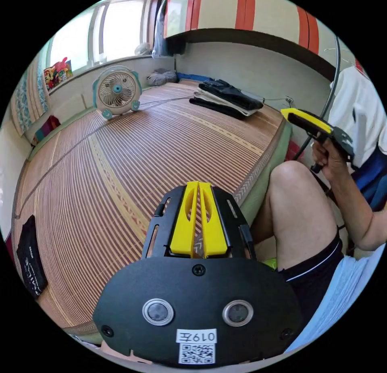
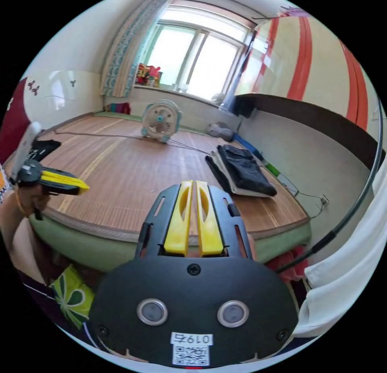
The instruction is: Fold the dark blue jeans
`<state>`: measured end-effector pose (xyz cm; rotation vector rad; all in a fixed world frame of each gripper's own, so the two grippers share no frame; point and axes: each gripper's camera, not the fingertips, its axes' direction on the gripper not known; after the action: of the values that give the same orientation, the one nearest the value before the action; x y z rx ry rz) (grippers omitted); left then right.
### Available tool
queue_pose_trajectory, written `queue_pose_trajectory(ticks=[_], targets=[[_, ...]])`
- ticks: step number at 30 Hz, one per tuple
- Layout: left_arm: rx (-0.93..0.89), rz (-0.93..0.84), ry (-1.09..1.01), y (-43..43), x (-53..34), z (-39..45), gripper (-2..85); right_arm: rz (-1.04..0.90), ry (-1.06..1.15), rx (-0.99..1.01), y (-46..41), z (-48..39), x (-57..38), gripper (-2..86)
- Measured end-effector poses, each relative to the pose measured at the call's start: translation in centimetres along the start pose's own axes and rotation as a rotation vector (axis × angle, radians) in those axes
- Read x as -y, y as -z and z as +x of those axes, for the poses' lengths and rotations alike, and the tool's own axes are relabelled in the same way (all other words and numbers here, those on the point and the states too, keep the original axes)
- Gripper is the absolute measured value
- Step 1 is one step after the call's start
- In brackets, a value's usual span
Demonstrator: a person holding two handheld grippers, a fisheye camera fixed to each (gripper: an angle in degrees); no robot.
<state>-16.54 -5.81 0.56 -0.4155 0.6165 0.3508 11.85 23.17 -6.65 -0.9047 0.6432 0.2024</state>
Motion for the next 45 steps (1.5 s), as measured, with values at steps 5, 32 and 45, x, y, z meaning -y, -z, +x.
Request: queue_pose_trajectory(ticks=[5,32,45], targets=[[-0.028,-0.036,0.084,-2.6,-0.5,-0.5,1.1,-0.113,0.139,-0.218,-7.6,5.1,1.1,10.1],[-0.063,-0.111,0.080,-8.7,-0.2,0.4,1.1,-0.334,0.682,-0.440,-16.9,4.2,10.9,6.4],[0.004,0.028,0.299,-3.2,-1.2,-5.9,1.0,-0.226,0.455,0.048,-5.7,-7.8,21.4,4.3]])
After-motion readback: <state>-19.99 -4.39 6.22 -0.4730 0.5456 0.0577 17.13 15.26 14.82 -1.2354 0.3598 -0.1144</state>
